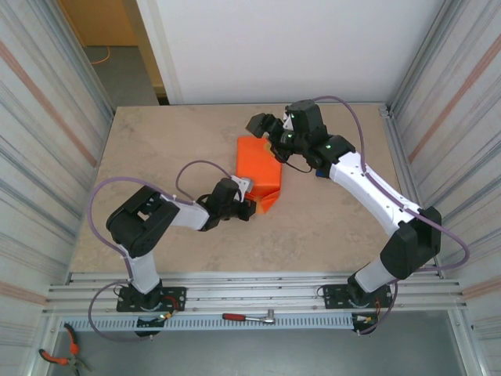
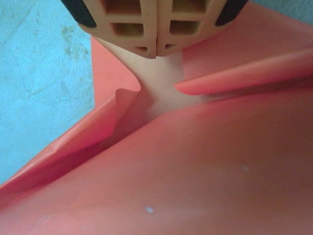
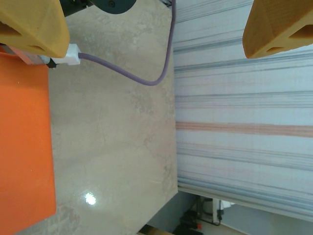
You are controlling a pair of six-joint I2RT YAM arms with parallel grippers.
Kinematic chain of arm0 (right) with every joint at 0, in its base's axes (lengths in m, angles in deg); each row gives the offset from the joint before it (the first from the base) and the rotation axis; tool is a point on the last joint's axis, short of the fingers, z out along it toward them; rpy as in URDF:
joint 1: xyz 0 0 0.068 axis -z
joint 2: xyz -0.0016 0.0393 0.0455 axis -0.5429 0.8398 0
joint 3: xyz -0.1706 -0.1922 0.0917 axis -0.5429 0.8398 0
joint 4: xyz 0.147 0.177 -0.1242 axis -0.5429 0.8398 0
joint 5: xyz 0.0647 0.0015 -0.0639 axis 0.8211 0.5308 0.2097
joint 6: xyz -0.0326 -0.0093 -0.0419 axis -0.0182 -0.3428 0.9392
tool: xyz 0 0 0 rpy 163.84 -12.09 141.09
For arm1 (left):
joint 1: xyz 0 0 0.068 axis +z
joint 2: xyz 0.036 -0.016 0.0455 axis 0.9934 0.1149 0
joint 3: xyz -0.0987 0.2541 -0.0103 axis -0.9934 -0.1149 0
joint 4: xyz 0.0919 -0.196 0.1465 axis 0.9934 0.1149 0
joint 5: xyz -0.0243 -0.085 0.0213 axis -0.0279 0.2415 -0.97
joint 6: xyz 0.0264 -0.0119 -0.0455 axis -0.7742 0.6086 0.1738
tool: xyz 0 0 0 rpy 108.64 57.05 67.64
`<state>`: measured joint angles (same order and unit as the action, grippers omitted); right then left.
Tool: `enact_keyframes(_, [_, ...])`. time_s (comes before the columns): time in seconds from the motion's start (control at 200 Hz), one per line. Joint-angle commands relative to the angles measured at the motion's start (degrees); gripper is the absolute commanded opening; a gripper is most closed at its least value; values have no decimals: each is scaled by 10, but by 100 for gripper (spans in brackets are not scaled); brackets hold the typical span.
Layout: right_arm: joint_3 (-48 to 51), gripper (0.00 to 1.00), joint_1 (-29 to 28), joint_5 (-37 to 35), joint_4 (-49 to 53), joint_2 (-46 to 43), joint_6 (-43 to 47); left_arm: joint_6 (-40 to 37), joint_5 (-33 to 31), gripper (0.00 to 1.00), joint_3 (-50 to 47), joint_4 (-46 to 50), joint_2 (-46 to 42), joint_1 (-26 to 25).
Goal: Wrap the gift box in paper
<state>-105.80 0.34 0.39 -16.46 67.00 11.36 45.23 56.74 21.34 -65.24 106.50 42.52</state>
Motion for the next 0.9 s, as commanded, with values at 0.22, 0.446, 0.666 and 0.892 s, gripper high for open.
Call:
enact_keyframes(0.22, [16,89,6,25,-31,-13,-20,8,-13,4,-21,15,-51,-13])
enact_keyframes(0.446, [17,89,-5,25,-49,-20,-8,-16,-40,4,-14,33,-77,-4])
enact_keyframes(0.666, [51,87,5,24,-40,-24,0,-26,-44,4,-9,13,-58,18])
enact_keyframes(0.892, [117,86,17,13,-47,-37,20,-36,-50,4,0,-4,-27,22])
